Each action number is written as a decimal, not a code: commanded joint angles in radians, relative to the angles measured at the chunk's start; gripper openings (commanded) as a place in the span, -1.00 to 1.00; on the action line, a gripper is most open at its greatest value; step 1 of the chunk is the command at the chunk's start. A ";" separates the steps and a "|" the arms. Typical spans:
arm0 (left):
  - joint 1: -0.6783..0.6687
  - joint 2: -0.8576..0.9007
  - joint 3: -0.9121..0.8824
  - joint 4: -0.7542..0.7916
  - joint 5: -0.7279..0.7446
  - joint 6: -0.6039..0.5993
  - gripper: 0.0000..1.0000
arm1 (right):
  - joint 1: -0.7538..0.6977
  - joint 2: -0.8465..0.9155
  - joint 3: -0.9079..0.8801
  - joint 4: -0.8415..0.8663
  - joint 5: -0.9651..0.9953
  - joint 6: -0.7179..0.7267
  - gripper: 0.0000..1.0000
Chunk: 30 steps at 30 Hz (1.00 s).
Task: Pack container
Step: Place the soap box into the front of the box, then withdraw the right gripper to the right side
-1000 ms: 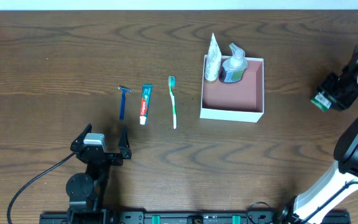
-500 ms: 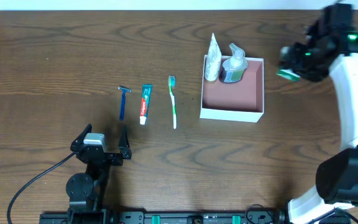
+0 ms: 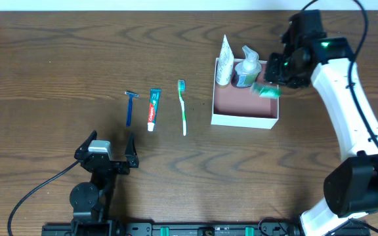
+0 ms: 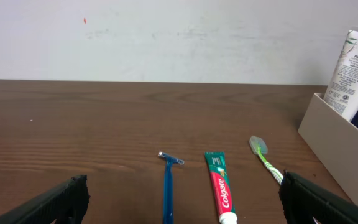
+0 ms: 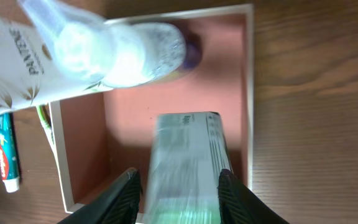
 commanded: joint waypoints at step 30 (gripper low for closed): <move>0.003 -0.006 -0.019 -0.032 0.014 0.006 0.96 | -0.447 0.013 -0.011 0.026 0.134 0.232 0.99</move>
